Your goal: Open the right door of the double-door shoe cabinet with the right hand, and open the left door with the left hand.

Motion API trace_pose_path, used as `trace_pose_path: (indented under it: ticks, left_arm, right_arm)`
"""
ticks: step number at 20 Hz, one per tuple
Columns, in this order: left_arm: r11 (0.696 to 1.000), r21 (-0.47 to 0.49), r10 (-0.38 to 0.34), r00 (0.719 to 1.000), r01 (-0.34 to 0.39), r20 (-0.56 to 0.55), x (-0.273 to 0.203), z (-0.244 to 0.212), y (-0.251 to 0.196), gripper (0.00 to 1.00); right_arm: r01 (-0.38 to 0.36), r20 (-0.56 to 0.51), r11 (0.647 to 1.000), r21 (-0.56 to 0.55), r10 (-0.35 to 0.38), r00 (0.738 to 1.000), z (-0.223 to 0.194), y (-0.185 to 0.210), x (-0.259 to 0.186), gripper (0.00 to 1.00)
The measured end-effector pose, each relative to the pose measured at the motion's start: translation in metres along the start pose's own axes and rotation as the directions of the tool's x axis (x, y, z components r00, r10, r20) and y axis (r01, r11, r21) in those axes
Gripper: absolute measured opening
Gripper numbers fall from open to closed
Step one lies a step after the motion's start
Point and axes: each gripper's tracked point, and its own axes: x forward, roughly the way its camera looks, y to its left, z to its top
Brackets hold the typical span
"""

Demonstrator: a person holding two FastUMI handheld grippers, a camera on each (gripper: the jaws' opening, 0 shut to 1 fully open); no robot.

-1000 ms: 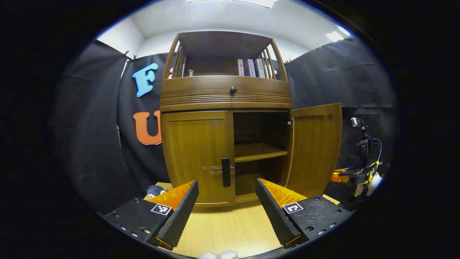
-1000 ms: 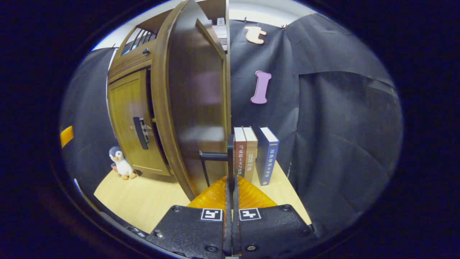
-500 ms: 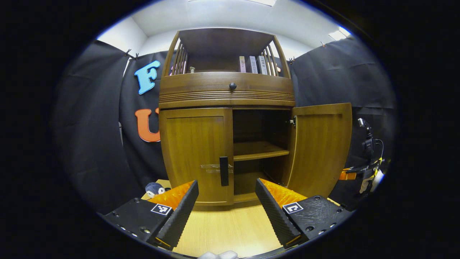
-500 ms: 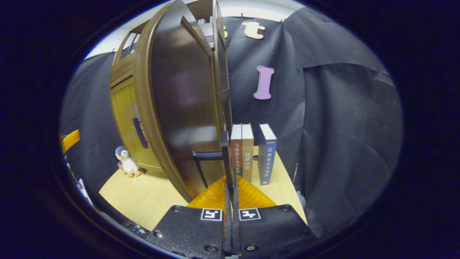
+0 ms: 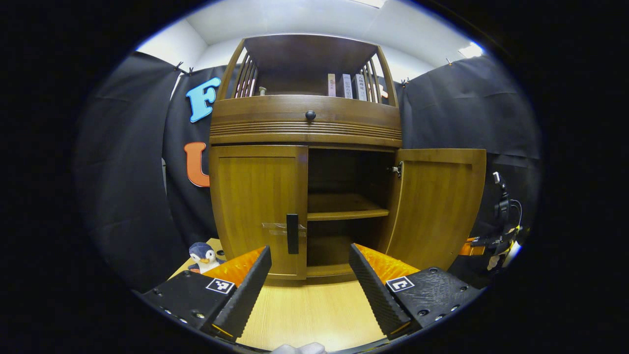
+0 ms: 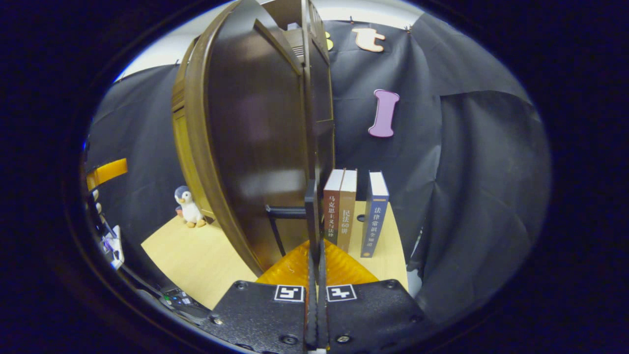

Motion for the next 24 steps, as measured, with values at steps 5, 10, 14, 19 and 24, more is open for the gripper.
trace_pose_path:
  ticks: [5, 10, 14, 19, 24]
  left_arm:
    - [1.0, 0.025, -0.005, 1.0, 0.005, 0.02, 0.002, 0.008, -0.001, 1.0]
    - [0.999, 0.034, -0.002, 0.999, 0.0, 0.036, 0.007, 0.012, 0.019, 1.0]
    - [0.998, 0.055, 0.009, 0.999, -0.011, 0.036, 0.015, 0.013, 0.048, 0.96]
    - [0.997, 0.064, 0.035, 0.999, -0.037, 0.037, 0.025, 0.012, 0.085, 0.96]
    - [0.996, 0.072, 0.053, 0.998, -0.055, 0.036, 0.026, 0.01, 0.107, 0.96]
  right_arm:
    - [0.009, -0.015, 1.0, 0.027, -0.009, 1.0, -0.01, -0.004, -0.01, 0.11]
    - [0.152, 0.041, 0.988, 0.032, -0.154, 0.987, 0.004, -0.019, -0.06, 0.53]
    - [0.253, 0.126, 0.961, 0.113, -0.266, 0.956, 0.036, -0.01, -0.104, 0.86]
    - [0.32, 0.234, 0.936, 0.146, -0.347, 0.908, 0.087, 0.037, -0.13, 0.93]
    - [0.339, 0.346, 0.934, 0.11, -0.356, 0.868, 0.121, 0.099, -0.117, 1.0]
